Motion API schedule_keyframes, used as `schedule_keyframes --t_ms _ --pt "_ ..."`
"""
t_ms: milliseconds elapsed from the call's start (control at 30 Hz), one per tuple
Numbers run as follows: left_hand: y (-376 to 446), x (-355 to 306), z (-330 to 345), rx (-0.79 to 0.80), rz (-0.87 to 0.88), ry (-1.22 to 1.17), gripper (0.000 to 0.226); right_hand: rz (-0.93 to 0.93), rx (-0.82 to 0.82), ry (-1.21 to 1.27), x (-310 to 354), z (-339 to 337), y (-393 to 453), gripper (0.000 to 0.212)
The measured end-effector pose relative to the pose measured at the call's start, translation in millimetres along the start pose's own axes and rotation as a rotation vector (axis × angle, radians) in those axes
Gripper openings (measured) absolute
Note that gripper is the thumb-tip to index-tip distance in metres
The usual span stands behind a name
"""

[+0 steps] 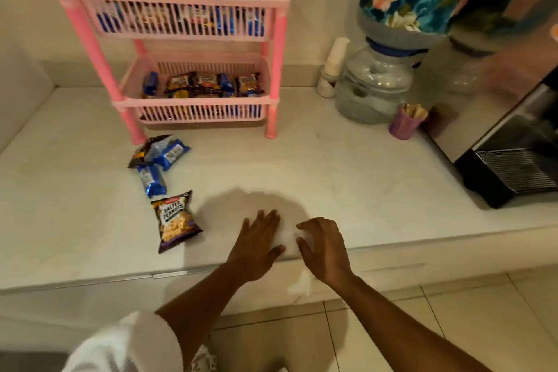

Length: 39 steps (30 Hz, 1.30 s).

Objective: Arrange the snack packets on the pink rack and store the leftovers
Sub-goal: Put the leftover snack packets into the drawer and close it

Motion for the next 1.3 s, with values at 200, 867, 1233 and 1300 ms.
schedule_keyframes --t_ms 200,867,1233,1300 --pt "5 -14 19 -0.008 0.081 0.183 0.06 0.241 -0.171 -0.138 -52 -29 -43 0.018" --pt "2 -17 18 0.009 0.053 0.135 0.061 1.125 -0.436 1.32 -125 -14 -51 0.043" --pt "9 -64 30 -0.088 -0.135 0.092 0.062 1.133 -0.249 1.245 -134 -18 -80 0.041" --pt "12 -80 37 -0.105 -0.159 0.105 0.063 1.154 -0.236 1.262 -135 -20 -93 0.037"
Point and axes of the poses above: each hand's wrist, its own y-axis towards the middle knuckle, its own z-axis out of the palm, x = y × z, the point moved 5 cm from there along y, towards the middle knuckle, and after that the axes turned 2 degrees about x, right-handed, at the moved point
